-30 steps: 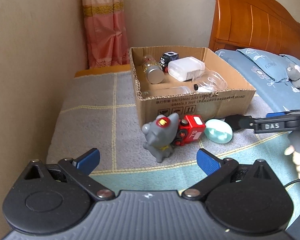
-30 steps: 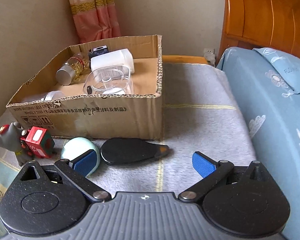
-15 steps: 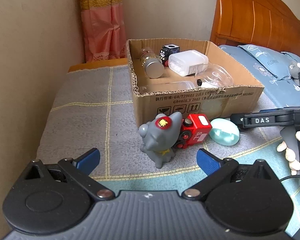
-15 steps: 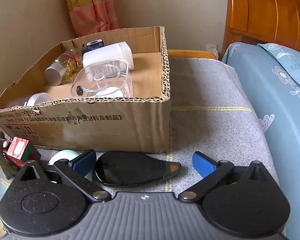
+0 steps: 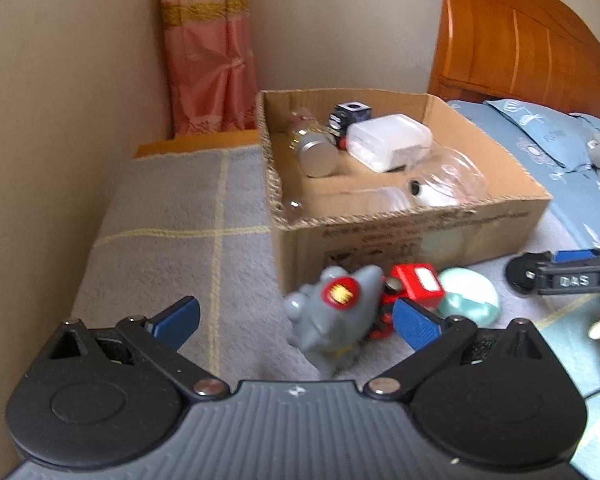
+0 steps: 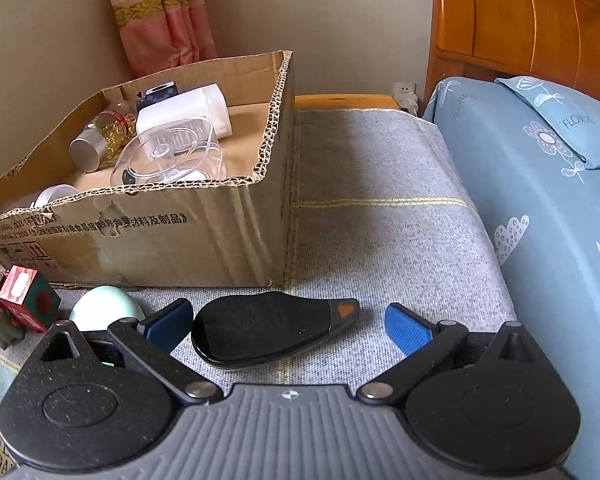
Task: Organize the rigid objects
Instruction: 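Withdraw both grippers from the box toward the items beside it, then grasp the grey cat figurine with the left gripper while the right grasps the black oval case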
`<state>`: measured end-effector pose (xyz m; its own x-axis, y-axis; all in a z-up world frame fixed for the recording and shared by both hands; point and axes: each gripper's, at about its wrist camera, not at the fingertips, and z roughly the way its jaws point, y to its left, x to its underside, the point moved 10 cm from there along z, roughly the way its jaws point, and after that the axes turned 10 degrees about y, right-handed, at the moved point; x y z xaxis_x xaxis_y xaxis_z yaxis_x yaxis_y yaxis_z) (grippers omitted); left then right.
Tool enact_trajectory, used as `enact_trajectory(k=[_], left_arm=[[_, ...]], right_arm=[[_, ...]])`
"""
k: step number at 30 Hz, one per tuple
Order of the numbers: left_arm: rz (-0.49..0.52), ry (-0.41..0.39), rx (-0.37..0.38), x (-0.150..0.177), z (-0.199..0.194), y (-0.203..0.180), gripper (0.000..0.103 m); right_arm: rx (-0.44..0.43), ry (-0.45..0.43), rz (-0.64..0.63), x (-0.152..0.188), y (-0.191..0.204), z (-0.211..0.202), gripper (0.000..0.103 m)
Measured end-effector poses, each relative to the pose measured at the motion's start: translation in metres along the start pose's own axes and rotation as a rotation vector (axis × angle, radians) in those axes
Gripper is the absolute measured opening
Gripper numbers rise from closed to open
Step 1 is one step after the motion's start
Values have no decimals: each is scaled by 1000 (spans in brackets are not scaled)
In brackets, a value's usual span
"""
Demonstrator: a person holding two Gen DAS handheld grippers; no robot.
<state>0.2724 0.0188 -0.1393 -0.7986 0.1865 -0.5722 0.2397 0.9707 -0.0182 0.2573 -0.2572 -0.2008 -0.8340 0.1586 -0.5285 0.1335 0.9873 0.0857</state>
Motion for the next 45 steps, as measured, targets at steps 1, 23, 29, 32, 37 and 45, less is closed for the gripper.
enact_trajectory(k=[1, 23, 29, 32, 37, 45], left_arm=[[-4, 2, -8, -1, 2, 3, 102], [-95, -27, -19, 19, -10, 57, 102], [-113, 3, -9, 32, -1, 45, 102], [-129, 37, -14, 38, 9, 44, 102], [-169, 50, -17, 37, 22, 46, 102], [-188, 60, -49, 29, 40, 44, 102]], right_arm=[[2, 1, -1, 1, 0, 0, 103], [14, 1, -161, 23, 15, -8, 103], [16, -9, -177, 24, 15, -8, 103], [10, -25, -184, 21, 16, -6, 103], [8, -44, -188, 18, 16, -4, 103], [-1, -71, -193, 17, 15, -3, 103]])
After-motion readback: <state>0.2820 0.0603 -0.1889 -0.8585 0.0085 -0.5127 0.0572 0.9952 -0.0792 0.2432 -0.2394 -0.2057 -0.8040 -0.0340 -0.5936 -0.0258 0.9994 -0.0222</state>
